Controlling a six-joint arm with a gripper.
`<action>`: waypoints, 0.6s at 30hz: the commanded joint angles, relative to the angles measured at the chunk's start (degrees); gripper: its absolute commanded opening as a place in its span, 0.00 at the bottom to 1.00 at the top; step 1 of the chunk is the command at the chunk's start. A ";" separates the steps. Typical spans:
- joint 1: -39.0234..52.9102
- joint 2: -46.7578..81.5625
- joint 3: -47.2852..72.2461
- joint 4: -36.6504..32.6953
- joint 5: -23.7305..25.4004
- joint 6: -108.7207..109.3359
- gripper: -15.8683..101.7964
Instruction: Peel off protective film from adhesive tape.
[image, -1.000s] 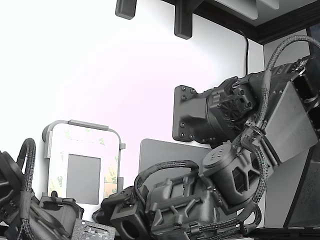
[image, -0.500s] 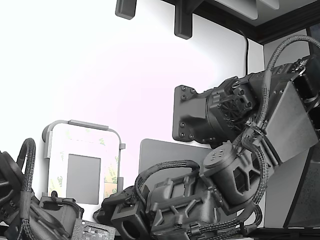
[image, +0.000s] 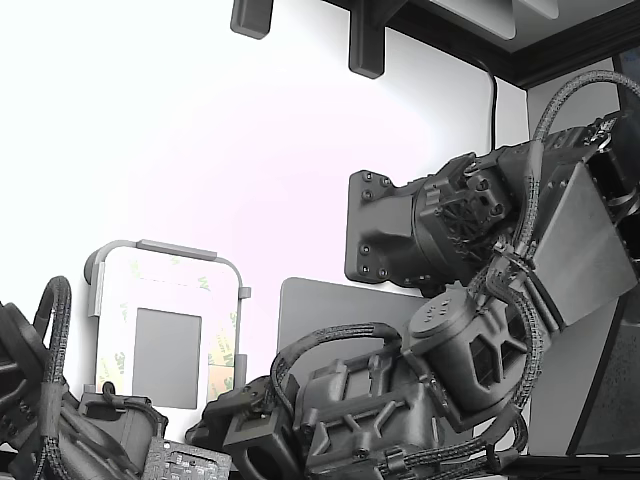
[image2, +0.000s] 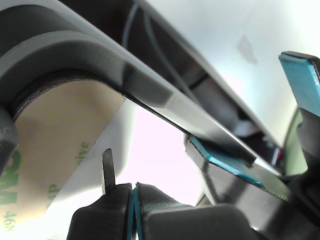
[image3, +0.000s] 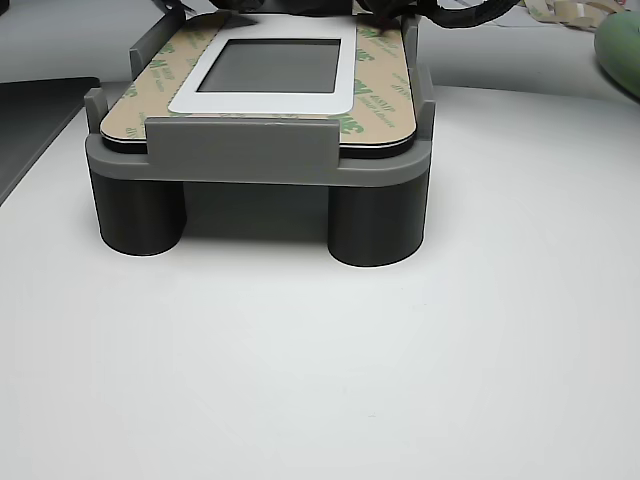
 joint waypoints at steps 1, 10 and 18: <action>-0.70 0.44 -1.85 -0.53 -0.18 -0.79 0.04; -1.49 -0.26 -1.14 -1.67 -0.88 -1.93 0.04; -1.41 0.44 -0.09 -1.93 -0.79 -1.49 0.04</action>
